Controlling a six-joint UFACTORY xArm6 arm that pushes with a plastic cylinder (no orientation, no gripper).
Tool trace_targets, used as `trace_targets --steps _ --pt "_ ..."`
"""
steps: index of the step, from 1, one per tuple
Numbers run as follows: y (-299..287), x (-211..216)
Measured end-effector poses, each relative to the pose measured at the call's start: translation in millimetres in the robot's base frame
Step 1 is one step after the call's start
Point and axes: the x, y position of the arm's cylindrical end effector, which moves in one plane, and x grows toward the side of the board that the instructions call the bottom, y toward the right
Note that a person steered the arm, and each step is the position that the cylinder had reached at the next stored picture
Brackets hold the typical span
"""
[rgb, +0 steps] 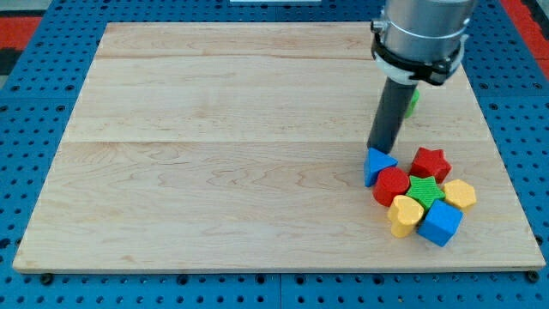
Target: Place the green circle in between the blue triangle and red star
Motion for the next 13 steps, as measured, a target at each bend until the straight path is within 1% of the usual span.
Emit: trace_targets --steps 1,2,3,4,5,6,7,8,11,12,13 --pt "48 -24" --pt "123 -48" --pt "118 -99" --pt "80 -106" --pt "73 -84" --pt "42 -77" --pt "-5 -77" --pt "-21 -67" --pt "-4 -22" --pt "0 -54" --pt "22 -53"
